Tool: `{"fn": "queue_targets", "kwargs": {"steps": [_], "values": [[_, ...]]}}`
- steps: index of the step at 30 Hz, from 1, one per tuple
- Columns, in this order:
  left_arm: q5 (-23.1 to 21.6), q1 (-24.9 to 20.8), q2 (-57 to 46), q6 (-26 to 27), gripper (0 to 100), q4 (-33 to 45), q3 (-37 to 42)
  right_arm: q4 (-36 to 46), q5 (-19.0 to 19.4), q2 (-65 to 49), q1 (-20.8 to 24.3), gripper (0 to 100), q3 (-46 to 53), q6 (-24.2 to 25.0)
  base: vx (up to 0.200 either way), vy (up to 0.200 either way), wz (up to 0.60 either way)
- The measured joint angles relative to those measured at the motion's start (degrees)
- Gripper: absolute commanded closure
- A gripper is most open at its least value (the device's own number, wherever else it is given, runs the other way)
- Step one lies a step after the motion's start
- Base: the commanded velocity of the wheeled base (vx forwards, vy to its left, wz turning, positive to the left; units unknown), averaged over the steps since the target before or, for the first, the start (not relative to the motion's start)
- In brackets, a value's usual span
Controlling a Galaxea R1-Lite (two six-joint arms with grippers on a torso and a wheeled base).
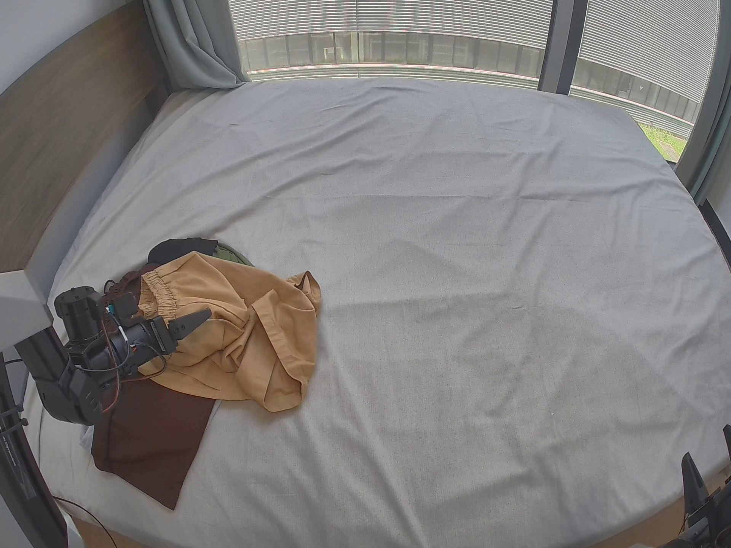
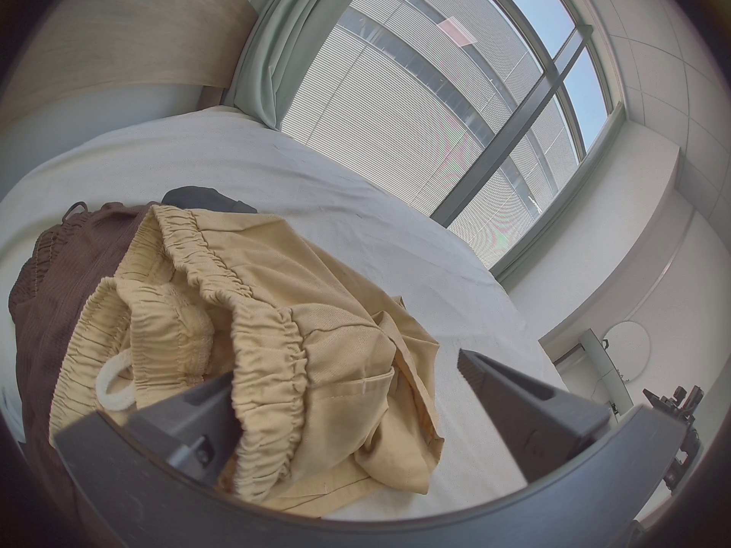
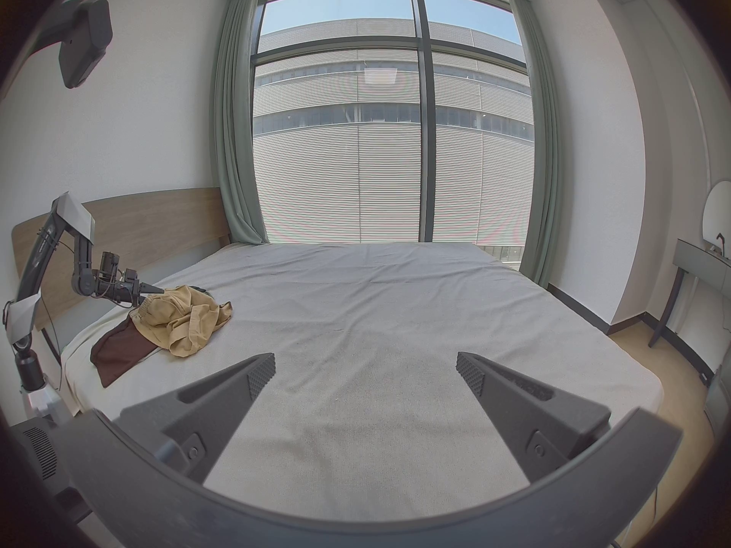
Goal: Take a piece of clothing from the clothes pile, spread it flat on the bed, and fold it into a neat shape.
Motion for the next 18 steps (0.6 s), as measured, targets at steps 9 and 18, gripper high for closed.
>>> {"fn": "queue_targets", "kwargs": {"steps": [9, 18], "values": [[-0.1, 0.1, 0.5, -0.1, 100, -0.1, -0.2, 0.0, 0.0, 0.0, 0.0, 0, 0.0, 0.0, 0.0, 0.0, 0.0], [-0.7, -0.6, -1.9, -4.7, 100, -0.1, 0.3, 0.0, 0.0, 0.0, 0.0, 0, 0.0, 0.0, 0.0, 0.0, 0.0]]}}
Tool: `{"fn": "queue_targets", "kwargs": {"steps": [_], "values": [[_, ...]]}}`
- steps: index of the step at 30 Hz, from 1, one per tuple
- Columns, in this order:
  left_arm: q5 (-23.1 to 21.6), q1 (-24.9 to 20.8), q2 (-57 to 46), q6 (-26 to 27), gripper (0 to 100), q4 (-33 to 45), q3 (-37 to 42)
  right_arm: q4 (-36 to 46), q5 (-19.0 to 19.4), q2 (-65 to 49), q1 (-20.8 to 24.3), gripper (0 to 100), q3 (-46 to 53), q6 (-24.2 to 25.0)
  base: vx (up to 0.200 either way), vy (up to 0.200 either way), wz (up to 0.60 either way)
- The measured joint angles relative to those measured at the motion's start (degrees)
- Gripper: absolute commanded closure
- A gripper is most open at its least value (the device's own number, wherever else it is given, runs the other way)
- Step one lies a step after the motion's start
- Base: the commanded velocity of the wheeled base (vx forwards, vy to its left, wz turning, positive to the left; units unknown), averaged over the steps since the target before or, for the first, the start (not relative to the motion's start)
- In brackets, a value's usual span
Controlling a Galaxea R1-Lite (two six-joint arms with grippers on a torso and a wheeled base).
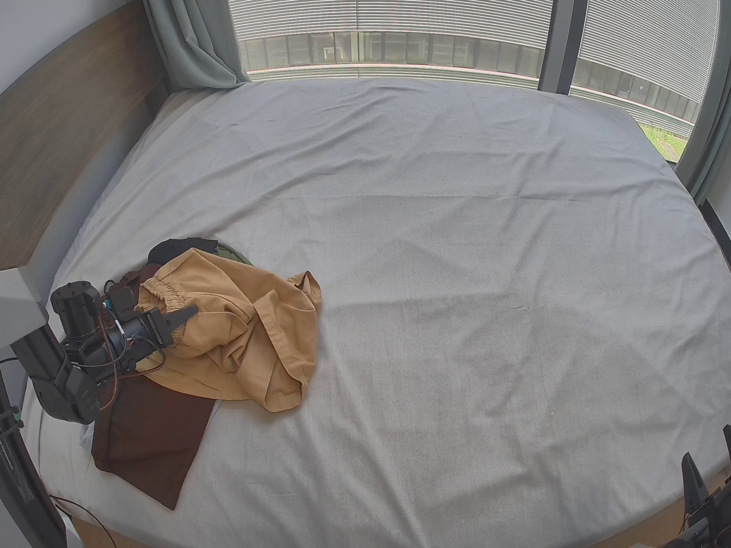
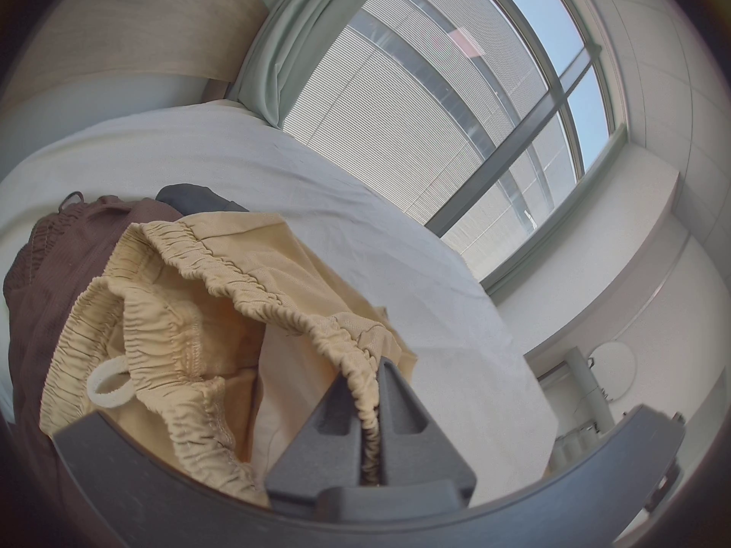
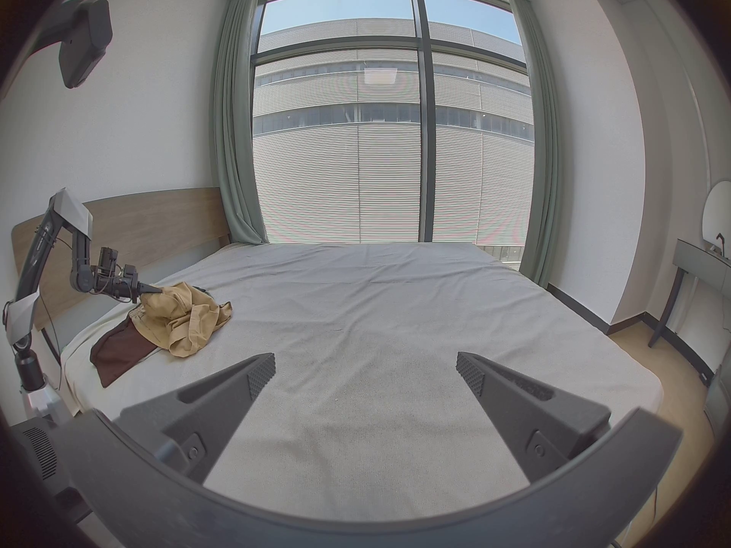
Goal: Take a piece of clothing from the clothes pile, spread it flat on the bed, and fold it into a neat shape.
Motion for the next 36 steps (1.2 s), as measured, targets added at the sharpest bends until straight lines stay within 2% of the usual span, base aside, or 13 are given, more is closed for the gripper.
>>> {"fn": "queue_targets", "kwargs": {"steps": [3, 6, 36], "values": [[-0.2, -0.8, -2.1, -4.0, 100, 0.0, 0.4, 0.0, 0.0, 0.0, 0.0, 0, 0.0, 0.0, 0.0, 0.0, 0.0], [-0.3, -1.9, -4.3, -5.7, 100, -0.1, 0.9, 0.0, 0.0, 0.0, 0.0, 0, 0.0, 0.0, 0.0, 0.0, 0.0], [-0.3, -2.1, -7.3, -6.2, 100, -3.0, 1.3, 0.0, 0.2, 0.0, 0.1, 0, 0.0, -0.2, 0.0, 0.0, 0.0]]}}
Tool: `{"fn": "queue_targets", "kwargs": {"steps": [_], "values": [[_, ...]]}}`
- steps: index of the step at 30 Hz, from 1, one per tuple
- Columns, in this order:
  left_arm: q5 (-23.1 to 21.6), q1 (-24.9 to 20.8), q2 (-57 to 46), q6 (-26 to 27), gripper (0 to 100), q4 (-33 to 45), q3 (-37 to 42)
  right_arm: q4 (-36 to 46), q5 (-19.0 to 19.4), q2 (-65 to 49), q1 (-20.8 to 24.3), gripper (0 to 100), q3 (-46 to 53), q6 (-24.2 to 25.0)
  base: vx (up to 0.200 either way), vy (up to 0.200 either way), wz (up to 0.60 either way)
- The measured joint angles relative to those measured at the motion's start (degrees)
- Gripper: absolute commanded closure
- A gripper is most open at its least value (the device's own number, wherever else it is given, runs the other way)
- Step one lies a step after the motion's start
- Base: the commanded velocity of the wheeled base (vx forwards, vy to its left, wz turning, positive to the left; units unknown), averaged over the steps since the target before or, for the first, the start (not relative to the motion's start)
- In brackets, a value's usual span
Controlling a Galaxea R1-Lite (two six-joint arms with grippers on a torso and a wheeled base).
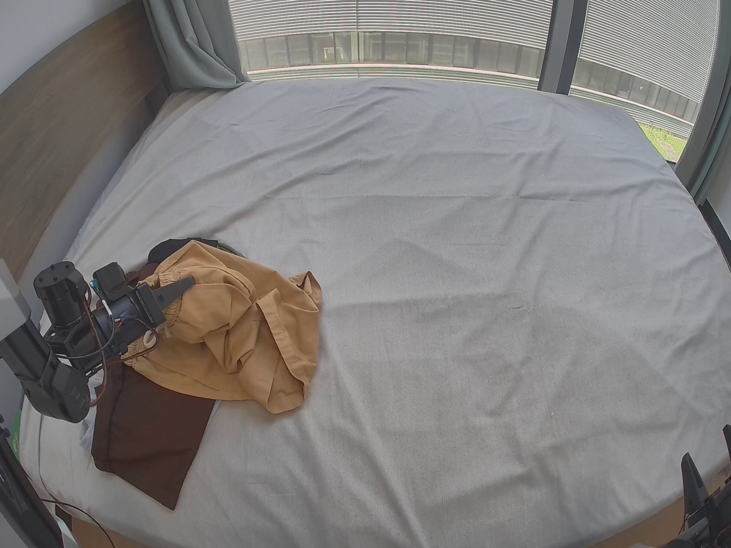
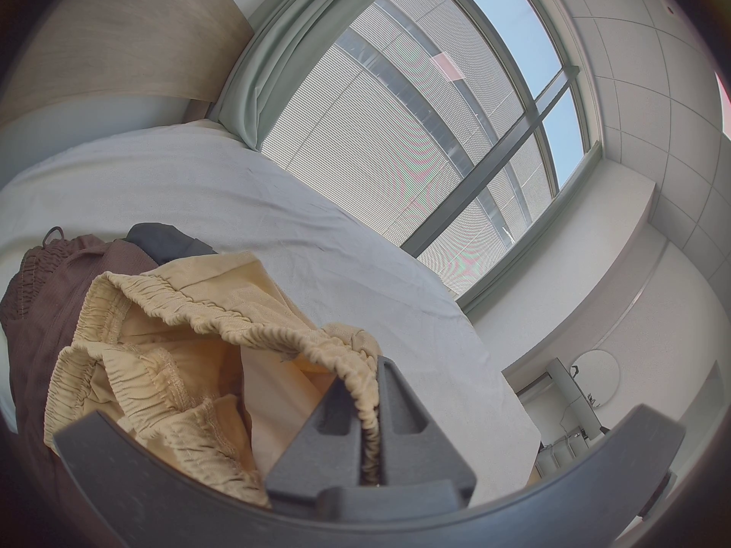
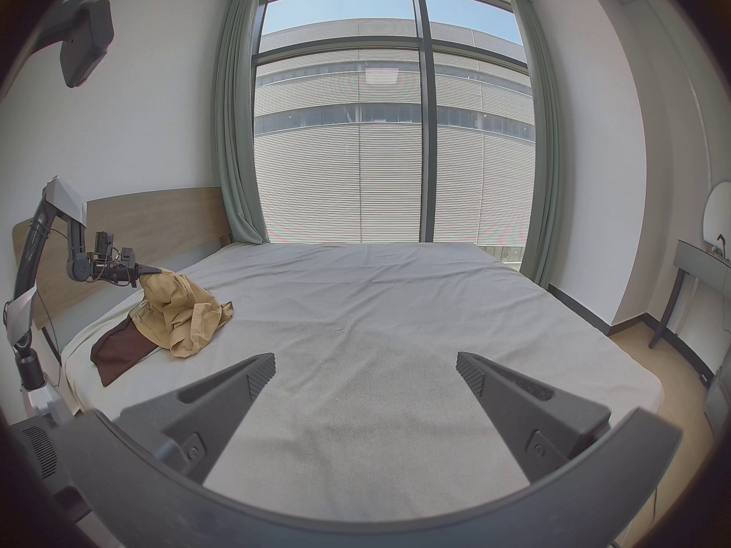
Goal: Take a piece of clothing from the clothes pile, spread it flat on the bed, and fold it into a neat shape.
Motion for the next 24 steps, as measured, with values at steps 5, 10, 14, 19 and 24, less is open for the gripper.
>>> {"fn": "queue_targets", "kwargs": {"steps": [5, 10, 14, 19, 24], "values": [[0.0, 0.0, -0.1, 0.0, 100, 0.0, -0.1, 0.0, 0.0, 0.0, 0.0, 0, 0.0, 0.0, 0.0, 0.0, 0.0], [0.0, 0.1, -0.1, 0.0, 100, 0.0, -0.3, 0.0, 0.0, 0.0, 0.0, 0, 0.0, 0.0, 0.0, 0.0, 0.0], [-0.1, 0.1, -0.1, 0.1, 100, 0.0, -0.4, 0.0, 0.0, 0.0, 0.0, 0, 0.0, 0.0, 0.0, 0.0, 0.0], [-0.1, 0.9, -0.2, 0.1, 100, -0.2, -0.5, 0.0, 0.0, 0.0, 0.0, 0, 0.0, 0.0, 0.0, 0.0, 0.0], [-0.8, 1.1, -0.2, 0.0, 100, -0.2, -0.6, 0.0, 0.0, 0.0, 0.0, 0, 0.0, 0.0, 0.0, 0.0, 0.0]]}}
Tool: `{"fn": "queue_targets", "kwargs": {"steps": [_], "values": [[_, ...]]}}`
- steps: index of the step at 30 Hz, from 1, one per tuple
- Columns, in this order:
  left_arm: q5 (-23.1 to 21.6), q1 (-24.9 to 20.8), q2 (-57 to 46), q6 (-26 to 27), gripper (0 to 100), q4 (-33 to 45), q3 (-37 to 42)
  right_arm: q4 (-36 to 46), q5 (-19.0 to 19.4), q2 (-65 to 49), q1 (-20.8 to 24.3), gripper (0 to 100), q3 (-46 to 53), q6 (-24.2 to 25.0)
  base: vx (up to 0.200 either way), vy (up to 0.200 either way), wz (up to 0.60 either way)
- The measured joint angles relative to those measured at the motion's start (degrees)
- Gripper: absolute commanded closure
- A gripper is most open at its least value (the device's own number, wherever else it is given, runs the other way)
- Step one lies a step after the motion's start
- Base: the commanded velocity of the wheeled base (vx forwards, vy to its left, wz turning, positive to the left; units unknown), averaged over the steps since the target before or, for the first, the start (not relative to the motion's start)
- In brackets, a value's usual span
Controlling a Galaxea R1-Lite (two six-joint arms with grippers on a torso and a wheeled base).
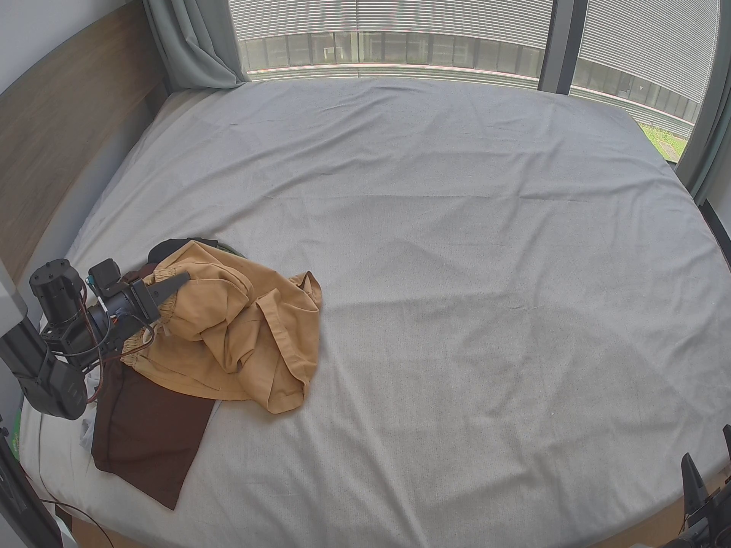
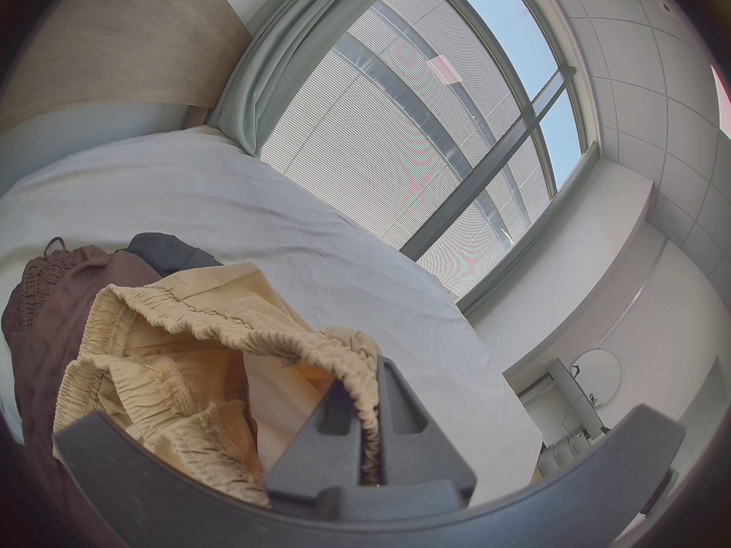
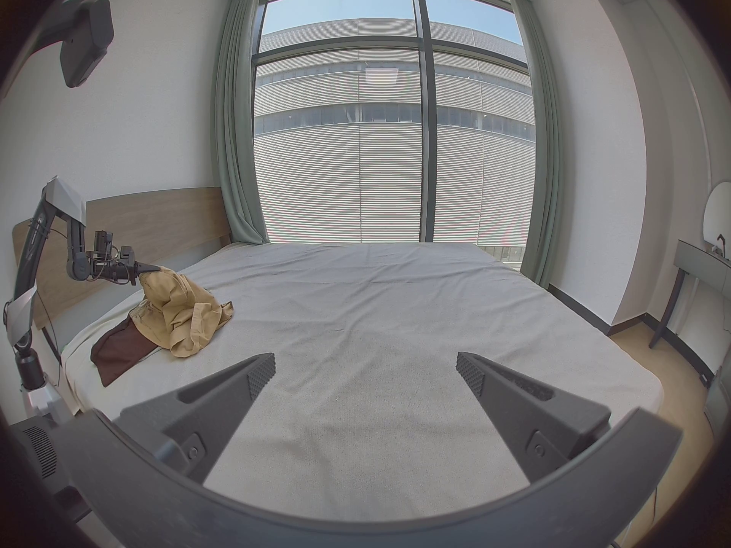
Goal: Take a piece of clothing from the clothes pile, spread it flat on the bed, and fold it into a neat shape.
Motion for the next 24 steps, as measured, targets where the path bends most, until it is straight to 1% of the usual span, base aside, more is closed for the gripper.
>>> {"fn": "queue_targets", "kwargs": {"steps": [11, 18, 24], "values": [[-0.4, -0.7, -0.6, -2.0, 100, -2.0, 0.6, 0.0, 0.0, 0.0, 0.0, 0, 0.0, 0.0, 0.0, 0.0, 0.0], [-0.5, -2.8, -2.6, -6.7, 100, -3.9, 1.1, 0.0, 0.0, 0.0, 0.0, 0, 0.0, 0.0, 0.0, 0.0, 0.0], [-0.5, -4.5, -4.8, -7.5, 100, -5.4, 2.1, 0.0, 0.0, 0.0, 0.0, 0, 0.0, 0.0, 0.0, 0.0, 0.0]]}}
